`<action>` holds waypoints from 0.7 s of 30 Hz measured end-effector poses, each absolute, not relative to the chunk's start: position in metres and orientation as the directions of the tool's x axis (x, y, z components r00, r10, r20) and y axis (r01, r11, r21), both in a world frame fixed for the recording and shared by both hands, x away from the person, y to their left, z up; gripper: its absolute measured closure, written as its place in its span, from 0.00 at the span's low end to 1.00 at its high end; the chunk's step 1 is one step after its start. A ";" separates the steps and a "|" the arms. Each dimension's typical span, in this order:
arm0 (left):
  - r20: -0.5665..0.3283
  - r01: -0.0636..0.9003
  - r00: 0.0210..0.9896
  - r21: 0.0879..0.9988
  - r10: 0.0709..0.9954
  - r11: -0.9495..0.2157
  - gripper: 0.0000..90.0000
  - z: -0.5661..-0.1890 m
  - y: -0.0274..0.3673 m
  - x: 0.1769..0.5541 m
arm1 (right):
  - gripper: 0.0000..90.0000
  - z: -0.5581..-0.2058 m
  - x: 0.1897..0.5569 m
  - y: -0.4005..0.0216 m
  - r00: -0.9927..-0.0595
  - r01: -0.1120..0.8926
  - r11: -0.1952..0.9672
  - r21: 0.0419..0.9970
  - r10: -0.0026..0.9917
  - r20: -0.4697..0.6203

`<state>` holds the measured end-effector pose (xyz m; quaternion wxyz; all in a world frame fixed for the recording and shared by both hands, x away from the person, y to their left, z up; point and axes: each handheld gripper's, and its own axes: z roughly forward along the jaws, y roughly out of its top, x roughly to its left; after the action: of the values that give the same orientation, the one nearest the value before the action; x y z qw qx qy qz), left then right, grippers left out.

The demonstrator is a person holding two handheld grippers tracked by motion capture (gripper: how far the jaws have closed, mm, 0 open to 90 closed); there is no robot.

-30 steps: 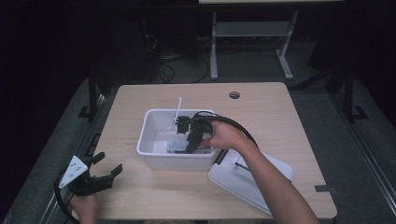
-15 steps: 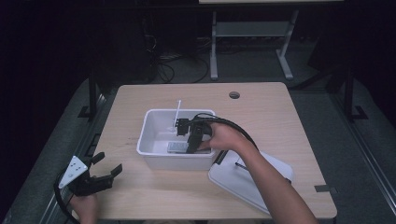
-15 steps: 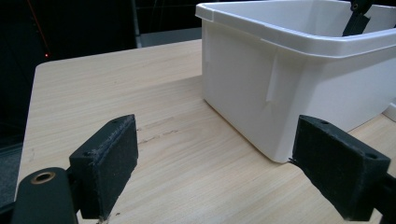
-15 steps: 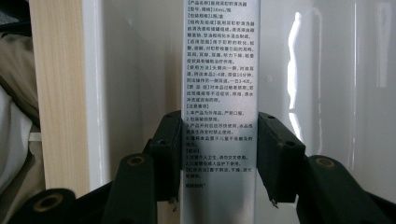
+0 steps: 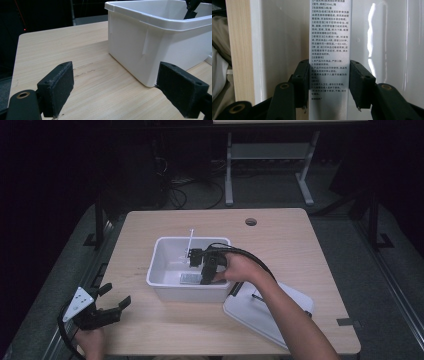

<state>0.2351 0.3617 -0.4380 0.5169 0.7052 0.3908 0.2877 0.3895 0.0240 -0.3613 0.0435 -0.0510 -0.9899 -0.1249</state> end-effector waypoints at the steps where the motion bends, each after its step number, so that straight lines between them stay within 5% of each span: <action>1: 0.002 0.253 0.529 0.954 0.848 -0.160 0.15 -0.438 0.362 0.235 | 0.60 -0.361 0.389 0.024 -0.991 0.111 0.964 0.241 0.090 0.098; 21: 0.002 0.252 0.530 0.954 0.848 -0.160 0.15 -0.438 0.361 0.235 | 0.59 -0.355 0.388 0.018 -0.991 0.113 0.957 0.267 0.088 0.103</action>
<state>0.2352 0.3614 -0.4379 0.5177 0.7051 0.3900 0.2877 0.3879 0.0184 -0.3546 0.0452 -0.0510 -0.9882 -0.1374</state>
